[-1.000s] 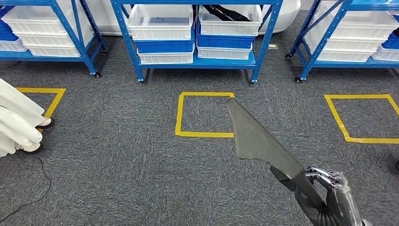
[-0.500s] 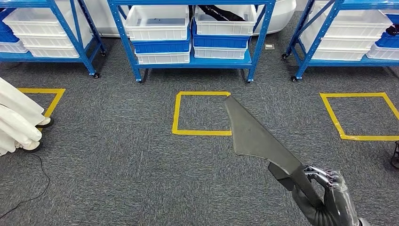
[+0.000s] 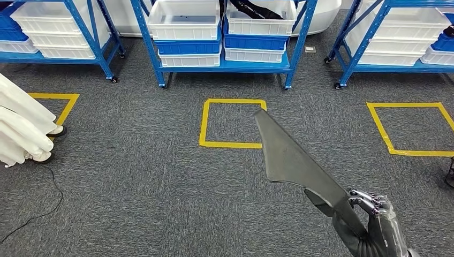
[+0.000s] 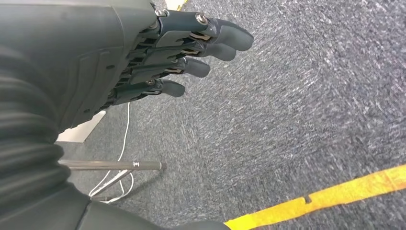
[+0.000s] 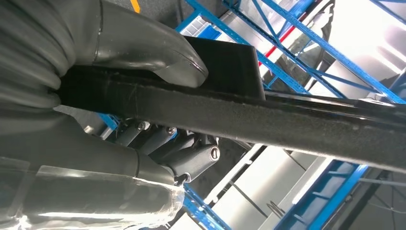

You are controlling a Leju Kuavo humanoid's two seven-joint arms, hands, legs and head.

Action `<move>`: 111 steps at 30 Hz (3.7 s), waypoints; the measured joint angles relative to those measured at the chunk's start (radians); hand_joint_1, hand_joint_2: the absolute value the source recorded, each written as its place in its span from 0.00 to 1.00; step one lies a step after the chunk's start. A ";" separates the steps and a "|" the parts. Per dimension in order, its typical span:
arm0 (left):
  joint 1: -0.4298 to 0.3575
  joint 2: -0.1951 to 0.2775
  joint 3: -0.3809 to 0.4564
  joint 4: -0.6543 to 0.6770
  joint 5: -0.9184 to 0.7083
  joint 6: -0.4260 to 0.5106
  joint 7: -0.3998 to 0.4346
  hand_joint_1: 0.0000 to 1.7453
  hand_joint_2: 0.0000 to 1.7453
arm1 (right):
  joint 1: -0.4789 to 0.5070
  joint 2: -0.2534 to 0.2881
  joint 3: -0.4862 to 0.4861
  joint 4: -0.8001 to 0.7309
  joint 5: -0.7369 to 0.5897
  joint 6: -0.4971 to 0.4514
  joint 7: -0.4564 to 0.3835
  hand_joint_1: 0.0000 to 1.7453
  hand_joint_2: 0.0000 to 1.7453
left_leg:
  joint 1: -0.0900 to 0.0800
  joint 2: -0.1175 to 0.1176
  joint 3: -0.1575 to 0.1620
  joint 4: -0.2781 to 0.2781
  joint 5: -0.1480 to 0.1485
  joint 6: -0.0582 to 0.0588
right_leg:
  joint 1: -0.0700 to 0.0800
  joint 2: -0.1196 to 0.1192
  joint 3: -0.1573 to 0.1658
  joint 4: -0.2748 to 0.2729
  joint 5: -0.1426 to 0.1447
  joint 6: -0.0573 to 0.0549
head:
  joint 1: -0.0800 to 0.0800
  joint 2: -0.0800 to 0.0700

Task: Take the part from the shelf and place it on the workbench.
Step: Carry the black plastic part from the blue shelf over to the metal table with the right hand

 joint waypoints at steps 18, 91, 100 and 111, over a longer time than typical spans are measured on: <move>0.006 0.010 0.002 0.000 -0.015 0.003 0.001 0.00 1.00 | 0.029 -0.059 0.043 -0.029 -0.056 -0.075 -0.002 1.00 1.00 | -0.014 -0.009 0.071 0.015 -0.077 0.031 | 0.023 0.000 -0.045 -0.002 0.063 -0.039 | -0.002 0.000; -0.007 0.004 0.030 0.000 -0.064 -0.033 -0.020 0.00 1.00 | -0.007 -0.107 0.071 -0.010 -0.026 -0.075 -0.004 1.00 1.00 | -0.015 -0.004 0.030 -0.005 -0.025 0.026 | 0.013 0.000 -0.051 0.052 0.013 -0.010 | 0.003 0.000; -0.006 0.005 0.028 0.000 -0.088 -0.033 -0.025 0.00 1.00 | 0.022 -0.101 0.068 -0.012 0.006 -0.096 -0.004 1.00 1.00 | -0.012 -0.004 0.021 0.005 -0.024 0.024 | 0.019 0.000 -0.021 -0.012 0.042 -0.029 | -0.003 0.000; -0.007 0.005 0.021 0.000 -0.106 -0.036 -0.026 0.00 1.00 | 0.041 -0.094 0.066 -0.030 0.028 -0.098 -0.004 1.00 1.00 | -0.005 -0.009 0.028 -0.020 -0.009 0.036 | 0.021 -0.002 -0.034 0.015 0.025 -0.027 | -0.002 0.000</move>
